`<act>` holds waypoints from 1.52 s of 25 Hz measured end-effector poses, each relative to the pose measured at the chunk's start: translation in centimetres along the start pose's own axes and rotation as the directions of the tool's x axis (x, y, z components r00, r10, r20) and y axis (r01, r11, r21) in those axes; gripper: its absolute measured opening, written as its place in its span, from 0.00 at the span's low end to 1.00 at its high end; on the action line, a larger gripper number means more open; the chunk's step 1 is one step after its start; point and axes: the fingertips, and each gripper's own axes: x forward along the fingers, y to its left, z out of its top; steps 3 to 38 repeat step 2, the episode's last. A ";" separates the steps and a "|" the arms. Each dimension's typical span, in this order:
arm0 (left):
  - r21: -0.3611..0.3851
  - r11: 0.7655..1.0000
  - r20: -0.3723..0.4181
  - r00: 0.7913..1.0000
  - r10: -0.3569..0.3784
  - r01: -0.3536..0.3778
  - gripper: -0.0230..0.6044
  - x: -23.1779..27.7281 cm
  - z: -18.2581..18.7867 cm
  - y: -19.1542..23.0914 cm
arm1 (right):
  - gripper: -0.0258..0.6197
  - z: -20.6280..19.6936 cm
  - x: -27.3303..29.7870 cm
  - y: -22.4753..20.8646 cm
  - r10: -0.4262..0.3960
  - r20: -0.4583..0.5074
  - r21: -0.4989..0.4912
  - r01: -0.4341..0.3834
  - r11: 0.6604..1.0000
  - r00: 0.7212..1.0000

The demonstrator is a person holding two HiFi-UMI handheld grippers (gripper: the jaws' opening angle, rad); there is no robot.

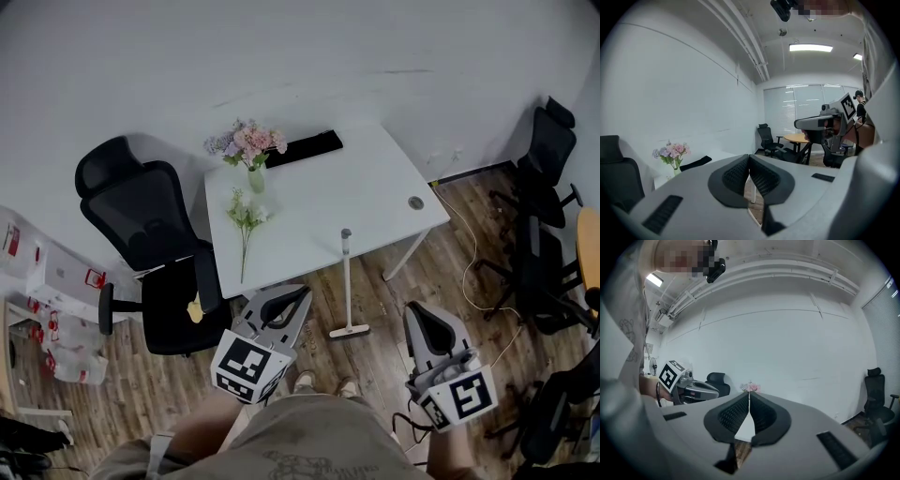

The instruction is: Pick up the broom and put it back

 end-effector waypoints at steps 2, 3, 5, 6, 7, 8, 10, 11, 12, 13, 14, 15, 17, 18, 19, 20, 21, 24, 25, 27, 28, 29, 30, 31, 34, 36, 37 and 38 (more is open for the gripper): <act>0.003 1.000 -0.003 1.000 -0.002 0.002 0.07 0.0 0.0 -0.2 | 0.09 -0.1 0.0 0.0 0.000 -0.002 0.003 0.000 1.000 1.000; 0.003 1.000 -0.003 1.000 -0.002 0.002 0.07 0.0 0.0 -0.2 | 0.09 -0.1 0.0 0.0 0.000 -0.002 0.003 0.000 1.000 1.000; 0.003 1.000 -0.003 1.000 -0.002 0.002 0.07 0.0 0.0 -0.2 | 0.09 -0.1 0.0 0.0 0.000 -0.002 0.003 0.000 1.000 1.000; 0.003 1.000 -0.003 1.000 -0.002 0.002 0.07 0.0 0.0 -0.2 | 0.09 -0.1 0.0 0.0 0.000 -0.002 0.003 0.000 1.000 1.000; 0.003 1.000 -0.003 1.000 -0.002 0.002 0.07 0.0 0.0 -0.2 | 0.09 -0.1 0.0 0.0 0.000 -0.002 0.003 0.000 1.000 1.000; 0.003 1.000 -0.003 1.000 -0.002 0.002 0.07 0.0 0.0 -0.2 | 0.09 -0.1 0.0 0.0 0.000 -0.002 0.003 0.000 1.000 1.000; 0.003 1.000 -0.003 1.000 -0.002 0.002 0.07 0.0 0.0 -0.2 | 0.09 -0.1 0.0 0.0 0.000 -0.002 0.003 0.000 1.000 1.000; 0.003 1.000 -0.003 1.000 -0.002 0.002 0.07 0.0 0.0 -0.2 | 0.09 -0.1 0.0 0.0 0.000 -0.002 0.003 0.000 1.000 1.000; 0.003 1.000 -0.003 1.000 -0.002 0.002 0.07 0.0 0.0 -0.2 | 0.09 -0.1 0.0 0.0 0.000 -0.002 0.003 0.000 1.000 1.000; 0.003 1.000 -0.003 1.000 -0.002 0.002 0.07 0.0 0.0 -0.2 | 0.09 -0.1 0.0 0.0 0.000 -0.002 0.003 0.000 1.000 1.000; 0.003 1.000 -0.003 1.000 -0.002 0.002 0.07 0.0 0.0 -0.2 | 0.09 -0.1 0.0 0.0 0.000 -0.002 0.003 0.000 1.000 1.000; 0.003 1.000 -0.003 1.000 -0.002 0.002 0.07 0.0 0.0 -0.2 | 0.09 -0.1 0.0 0.0 0.000 -0.002 0.003 0.000 1.000 1.000; 0.003 1.000 -0.003 1.000 -0.002 0.002 0.07 0.0 0.0 -0.2 | 0.09 -0.1 0.0 0.0 0.000 -0.002 0.003 0.000 1.000 1.000; 0.003 1.000 -0.003 1.000 -0.002 0.002 0.07 0.0 0.0 -0.2 | 0.09 -0.1 0.0 0.0 0.000 -0.002 0.003 0.000 1.000 1.000; 0.003 1.000 -0.003 1.000 -0.002 0.002 0.07 0.0 0.0 -0.2 | 0.09 -0.1 0.0 0.0 0.000 -0.002 0.003 0.000 1.000 1.000; 0.003 1.000 -0.003 1.000 -0.002 0.002 0.07 0.0 0.0 -0.2 | 0.09 -0.1 0.0 0.0 0.000 -0.002 0.003 0.000 1.000 1.000; 0.003 1.000 -0.003 1.000 -0.002 0.002 0.07 0.0 0.0 -0.2 | 0.09 -0.1 0.0 0.0 0.000 -0.002 0.003 0.000 1.000 1.000; 0.003 1.000 -0.003 1.000 -0.002 0.002 0.07 0.0 0.0 -0.2 | 0.09 -0.1 0.0 0.0 0.000 -0.002 0.003 0.000 1.000 1.000; 0.003 1.000 -0.003 1.000 -0.002 0.002 0.07 0.0 0.0 -0.2 | 0.09 -0.1 0.0 0.0 0.000 -0.002 0.003 0.000 1.000 1.000; 0.003 1.000 -0.003 1.000 -0.002 0.002 0.07 0.0 0.0 -0.2 | 0.09 -0.1 0.0 0.0 0.000 -0.002 0.003 0.000 1.000 1.000; 0.003 1.000 -0.003 1.000 -0.002 0.002 0.07 0.0 0.0 -0.2 | 0.09 -0.1 0.0 0.0 0.000 -0.002 0.003 0.000 1.000 1.000; 0.003 1.000 -0.003 1.000 -0.002 0.002 0.07 0.0 0.0 -0.2 | 0.09 -0.1 0.0 0.0 0.000 -0.002 0.003 0.000 1.000 1.000; 0.003 1.000 -0.003 1.000 -0.002 0.002 0.07 0.0 0.0 -0.2 | 0.09 -0.1 0.0 0.0 0.000 -0.002 0.003 0.000 1.000 1.000; 0.003 1.000 -0.003 1.000 -0.002 0.002 0.07 0.0 0.0 -0.2 | 0.09 -0.1 0.0 0.0 0.000 -0.002 0.003 0.000 1.000 1.000; 0.003 1.000 -0.003 1.000 -0.002 0.002 0.07 0.0 0.0 -0.2 | 0.09 -0.1 0.0 0.0 0.000 -0.002 0.003 0.000 1.000 1.000; 0.003 1.000 -0.003 1.000 -0.002 0.002 0.07 0.0 0.0 -0.2 | 0.09 -0.1 0.0 0.0 0.000 -0.002 0.003 0.000 1.000 1.000; 0.003 1.000 -0.003 1.000 -0.002 0.002 0.07 0.0 0.0 -0.2 | 0.09 -0.1 0.0 0.0 0.000 -0.002 0.003 0.000 1.000 1.000; 0.003 1.000 -0.003 1.000 -0.002 0.002 0.07 0.0 0.0 -0.2 | 0.09 -0.1 0.0 0.0 0.000 -0.002 0.003 0.000 1.000 1.000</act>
